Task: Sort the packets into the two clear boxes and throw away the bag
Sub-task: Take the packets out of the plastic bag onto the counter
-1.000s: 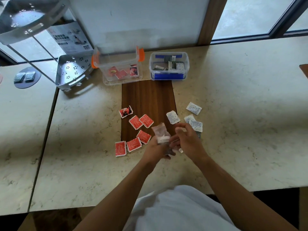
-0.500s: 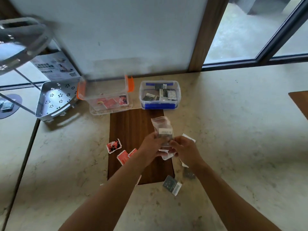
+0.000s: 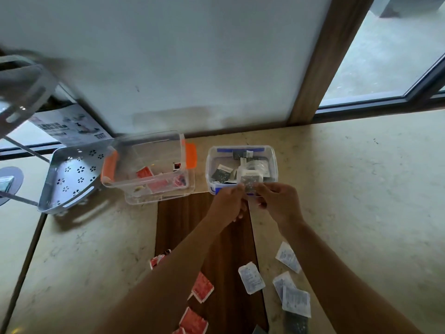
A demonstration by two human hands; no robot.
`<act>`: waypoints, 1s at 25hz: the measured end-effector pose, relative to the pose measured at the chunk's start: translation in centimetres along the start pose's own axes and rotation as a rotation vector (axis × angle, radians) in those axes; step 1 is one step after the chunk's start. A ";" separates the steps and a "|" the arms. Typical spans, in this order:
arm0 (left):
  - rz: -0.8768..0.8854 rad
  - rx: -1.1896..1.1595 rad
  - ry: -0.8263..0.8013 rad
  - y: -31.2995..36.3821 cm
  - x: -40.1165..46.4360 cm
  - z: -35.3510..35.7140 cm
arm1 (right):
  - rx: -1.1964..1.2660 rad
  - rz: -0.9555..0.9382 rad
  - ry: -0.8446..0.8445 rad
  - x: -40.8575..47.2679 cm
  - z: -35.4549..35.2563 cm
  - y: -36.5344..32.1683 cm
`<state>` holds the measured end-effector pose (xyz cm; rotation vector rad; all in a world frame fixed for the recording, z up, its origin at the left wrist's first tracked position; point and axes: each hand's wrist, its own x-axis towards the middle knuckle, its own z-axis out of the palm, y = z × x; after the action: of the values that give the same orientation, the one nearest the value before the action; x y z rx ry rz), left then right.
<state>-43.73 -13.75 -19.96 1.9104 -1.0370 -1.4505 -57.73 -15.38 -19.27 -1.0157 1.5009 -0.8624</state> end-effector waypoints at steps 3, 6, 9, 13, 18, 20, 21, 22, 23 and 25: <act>0.021 -0.012 0.044 0.4 1.4 -0.6 | -0.096 -0.033 0.020 1.6 0.1 -0.3; 0.043 0.023 0.053 0.7 2.2 -0.9 | -0.185 -0.067 0.024 2.6 -0.2 -0.3; 0.076 0.045 0.052 1.4 2.3 -1.0 | -0.199 -0.081 0.007 2.9 -0.5 -0.6; 0.072 -0.073 0.044 2.4 1.3 -1.2 | -0.085 -0.067 -0.014 2.6 -0.6 -1.6; 0.116 -0.125 0.031 2.7 -1.8 -2.1 | 0.061 -0.002 -0.120 0.4 -0.7 -3.3; 0.118 -0.137 0.046 2.7 -3.1 -2.7 | 0.077 -0.002 -0.153 -0.9 -0.5 -4.0; 0.121 -0.131 0.053 2.7 -3.7 -2.9 | 0.081 -0.008 -0.166 -1.6 -0.5 -4.3; 0.123 -0.118 0.064 2.7 -4.4 -3.2 | 0.074 -0.017 -0.176 -2.2 -0.5 -4.5; 0.128 -0.107 0.081 2.6 -5.5 -3.5 | 0.058 -0.032 -0.182 -3.2 -0.6 -4.7; 0.137 -0.118 0.099 2.5 -7.4 -3.8 | 0.023 -0.061 -0.183 -4.8 -1.0 -4.8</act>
<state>-41.74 -9.23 -12.76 1.7736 -0.9934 -1.2984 -57.70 -12.77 -12.95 -1.0979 1.3085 -0.8051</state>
